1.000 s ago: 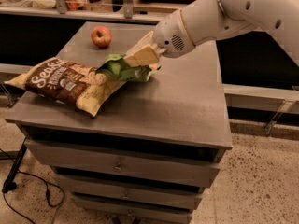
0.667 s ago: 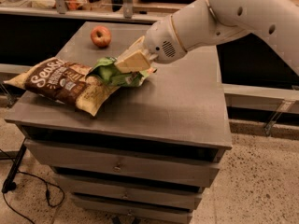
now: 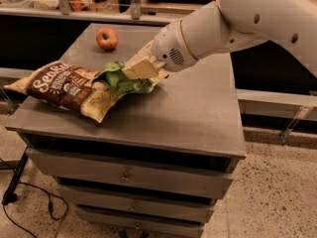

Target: Move green rice chip bag near brown chip bag

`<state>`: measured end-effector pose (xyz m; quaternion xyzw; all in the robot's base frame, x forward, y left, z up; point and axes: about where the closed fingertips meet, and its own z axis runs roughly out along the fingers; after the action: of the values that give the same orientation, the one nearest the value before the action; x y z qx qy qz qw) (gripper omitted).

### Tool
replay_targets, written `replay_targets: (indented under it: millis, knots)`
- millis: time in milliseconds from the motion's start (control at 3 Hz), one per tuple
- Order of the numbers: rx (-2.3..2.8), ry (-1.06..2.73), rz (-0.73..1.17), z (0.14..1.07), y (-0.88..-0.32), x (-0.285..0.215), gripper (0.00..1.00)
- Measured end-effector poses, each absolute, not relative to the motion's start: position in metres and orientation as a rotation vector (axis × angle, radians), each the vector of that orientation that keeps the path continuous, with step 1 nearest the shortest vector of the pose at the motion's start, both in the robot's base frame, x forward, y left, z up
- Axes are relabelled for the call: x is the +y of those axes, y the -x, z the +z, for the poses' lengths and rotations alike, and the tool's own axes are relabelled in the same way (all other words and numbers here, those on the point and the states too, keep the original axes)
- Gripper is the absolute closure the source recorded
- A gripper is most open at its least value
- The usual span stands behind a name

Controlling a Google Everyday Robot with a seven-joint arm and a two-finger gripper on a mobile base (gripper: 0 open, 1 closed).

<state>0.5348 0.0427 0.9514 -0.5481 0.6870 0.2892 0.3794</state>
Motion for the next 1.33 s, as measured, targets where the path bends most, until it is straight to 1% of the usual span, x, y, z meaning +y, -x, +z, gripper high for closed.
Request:
replay_targets:
  millis: [667,1000,1333]
  knots:
    - [1.753,1.389,0.648,0.956,-0.536,0.030,0.13]
    - [1.751,1.379,0.619,0.959,-0.534,0.026,0.00]
    - [1.770,1.322,0.552,0.965,-0.555,0.003,0.00]
